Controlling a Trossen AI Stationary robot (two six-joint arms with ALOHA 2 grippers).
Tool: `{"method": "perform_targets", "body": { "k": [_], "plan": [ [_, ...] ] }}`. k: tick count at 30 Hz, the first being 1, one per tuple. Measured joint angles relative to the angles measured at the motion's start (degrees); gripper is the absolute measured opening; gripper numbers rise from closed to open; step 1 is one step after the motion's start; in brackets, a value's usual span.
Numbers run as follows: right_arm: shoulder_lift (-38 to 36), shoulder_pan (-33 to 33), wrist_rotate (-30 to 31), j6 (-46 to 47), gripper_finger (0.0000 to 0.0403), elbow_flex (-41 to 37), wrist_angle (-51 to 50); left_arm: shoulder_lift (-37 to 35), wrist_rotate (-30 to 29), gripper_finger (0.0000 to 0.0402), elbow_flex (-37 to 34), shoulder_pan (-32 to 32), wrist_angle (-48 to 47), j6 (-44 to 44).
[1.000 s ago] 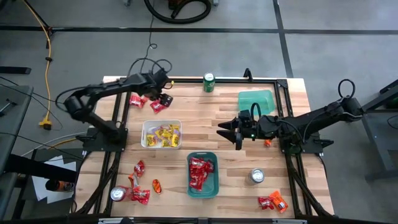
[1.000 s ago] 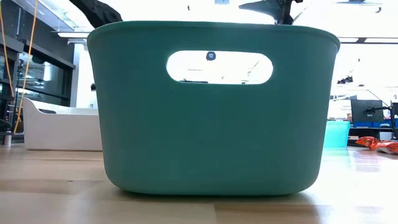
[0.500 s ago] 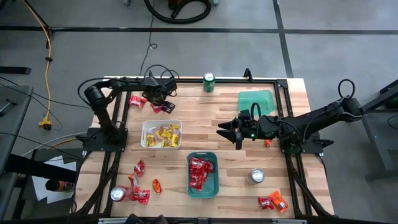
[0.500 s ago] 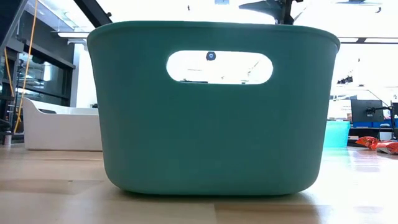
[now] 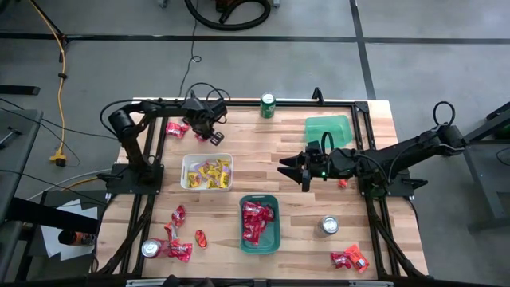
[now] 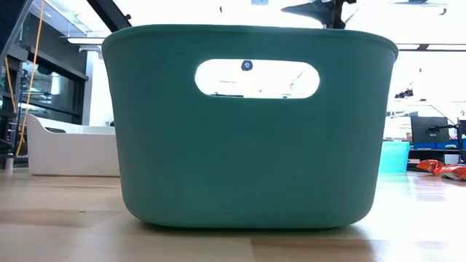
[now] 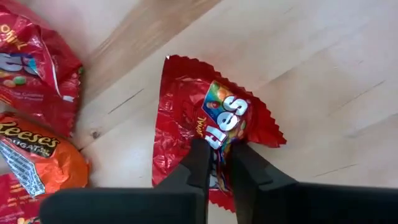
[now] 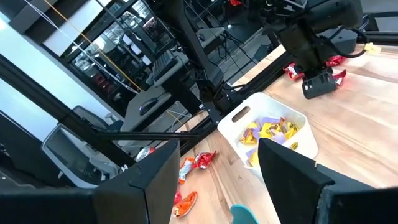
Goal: Sort candy
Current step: Put the red candy pack into the green bin
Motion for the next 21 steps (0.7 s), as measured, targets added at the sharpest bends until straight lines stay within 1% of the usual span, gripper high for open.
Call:
{"method": "perform_targets", "body": {
  "k": [4,8,11,13,16,19,21],
  "plan": [
    [0.00,0.01,-0.04,-0.22,0.0213,0.00,-0.09,-5.20,1.63,0.0017,-0.50,-0.90,1.46,0.44],
    [0.00,0.00,-0.33,-0.90,0.0213,0.00,-0.08,-14.68,4.27,0.0006,-0.23,-2.60,4.75,-0.15],
    [0.00,0.00,-0.33,-0.95,0.0213,0.00,-0.08,-22.68,4.64,0.0004,-0.19,-6.47,8.48,-4.25],
    [0.00,0.00,-0.33,-0.79,0.0213,0.00,-0.05,-27.28,4.67,0.0003,-0.16,-10.23,10.99,-6.47],
    [0.00,0.02,-0.33,-0.02,0.0213,0.00,-0.03,-32.87,3.60,0.0002,-0.17,-17.80,16.32,-8.27],
    [0.00,0.00,-0.84,-0.02,0.0213,0.00,0.07,-35.95,1.96,0.0001,-0.13,-27.27,22.21,-10.32],
    [0.00,0.00,-0.96,-0.02,0.0213,0.00,0.31,-36.70,-0.43,0.0001,-0.13,-34.27,26.65,-11.18]
  ]
}}
